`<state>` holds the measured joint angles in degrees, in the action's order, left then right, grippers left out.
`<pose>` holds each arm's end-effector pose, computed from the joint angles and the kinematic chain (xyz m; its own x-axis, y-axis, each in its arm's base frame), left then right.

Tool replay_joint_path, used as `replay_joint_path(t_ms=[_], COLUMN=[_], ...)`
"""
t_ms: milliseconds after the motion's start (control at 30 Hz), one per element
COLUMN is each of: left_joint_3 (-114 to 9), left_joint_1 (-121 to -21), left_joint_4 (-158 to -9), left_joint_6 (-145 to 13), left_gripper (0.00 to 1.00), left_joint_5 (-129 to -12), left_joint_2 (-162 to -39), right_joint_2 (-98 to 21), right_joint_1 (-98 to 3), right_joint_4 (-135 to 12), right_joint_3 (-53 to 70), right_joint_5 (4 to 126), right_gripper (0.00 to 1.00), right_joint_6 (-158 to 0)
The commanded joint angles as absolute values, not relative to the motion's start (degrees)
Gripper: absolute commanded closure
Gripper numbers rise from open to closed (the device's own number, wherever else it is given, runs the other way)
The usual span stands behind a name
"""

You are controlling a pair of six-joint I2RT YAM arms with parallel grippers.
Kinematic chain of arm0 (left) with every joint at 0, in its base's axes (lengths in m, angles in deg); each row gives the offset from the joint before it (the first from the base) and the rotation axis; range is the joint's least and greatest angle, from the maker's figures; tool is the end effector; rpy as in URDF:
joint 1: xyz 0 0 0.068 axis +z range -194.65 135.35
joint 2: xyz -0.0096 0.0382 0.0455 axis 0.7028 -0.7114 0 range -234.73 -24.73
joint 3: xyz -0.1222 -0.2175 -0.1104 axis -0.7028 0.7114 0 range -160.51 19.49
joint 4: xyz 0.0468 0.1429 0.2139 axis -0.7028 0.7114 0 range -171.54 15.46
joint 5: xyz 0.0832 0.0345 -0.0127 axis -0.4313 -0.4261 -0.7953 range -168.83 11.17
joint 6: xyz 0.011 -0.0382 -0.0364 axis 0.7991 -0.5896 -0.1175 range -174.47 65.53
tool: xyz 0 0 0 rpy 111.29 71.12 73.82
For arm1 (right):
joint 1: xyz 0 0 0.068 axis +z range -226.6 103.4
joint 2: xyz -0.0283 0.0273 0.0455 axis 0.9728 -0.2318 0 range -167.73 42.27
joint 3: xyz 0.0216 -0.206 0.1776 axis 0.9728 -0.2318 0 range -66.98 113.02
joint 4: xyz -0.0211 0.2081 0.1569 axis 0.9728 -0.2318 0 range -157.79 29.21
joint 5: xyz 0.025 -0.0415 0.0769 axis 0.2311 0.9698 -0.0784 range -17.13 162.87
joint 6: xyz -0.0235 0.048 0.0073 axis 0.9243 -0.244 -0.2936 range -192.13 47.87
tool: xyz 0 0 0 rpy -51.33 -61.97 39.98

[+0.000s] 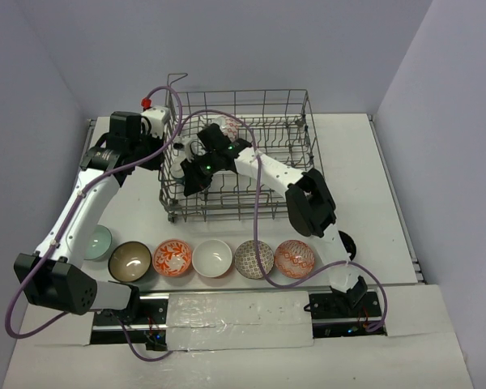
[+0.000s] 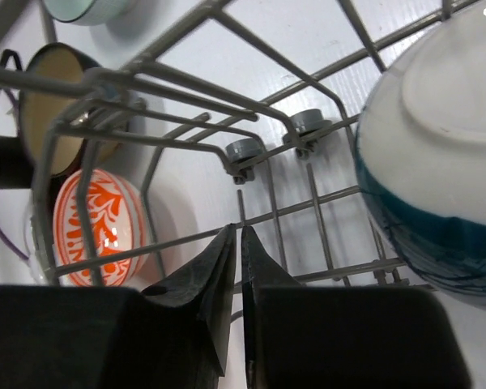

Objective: Load the bowls into the dish rack
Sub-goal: Move the bowl to the dish rack.

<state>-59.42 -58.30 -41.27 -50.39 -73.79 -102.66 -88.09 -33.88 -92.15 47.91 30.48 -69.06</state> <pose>0.2845 -0.0723 0.3665 -0.5924 0.2167 -0.7759 0.3440 0.9390 -0.0004 0.3598 0.3647 0.2340 -0.4900 -0.5063 -0.7096 -0.8675 0.2029 0.4543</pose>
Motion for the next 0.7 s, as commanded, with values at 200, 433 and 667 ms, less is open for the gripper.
replay_joint_path(t_ms=[200,433,667], left_joint_3=[-58.7,-57.9,-57.5], left_joint_1=[-59.3,-59.3,-59.3], left_joint_4=[-42.6,-42.5,-42.4], left_joint_6=[-47.5,-46.3,-45.9], left_gripper=[1.0,1.0,1.0], left_joint_5=[-70.8,-70.0,-70.1], left_joint_2=[-100.4,-100.2,-100.0], right_joint_2=[-90.7,-92.6,-93.8], right_joint_1=[-33.9,-33.9,-33.9], right_joint_4=[-91.9,-91.7,-91.7], right_joint_3=[52.6,55.4,56.5], right_joint_5=[35.6,38.9,41.4], right_gripper=[0.87,1.0,1.0], right_joint_6=[-68.4,-69.3,-69.5])
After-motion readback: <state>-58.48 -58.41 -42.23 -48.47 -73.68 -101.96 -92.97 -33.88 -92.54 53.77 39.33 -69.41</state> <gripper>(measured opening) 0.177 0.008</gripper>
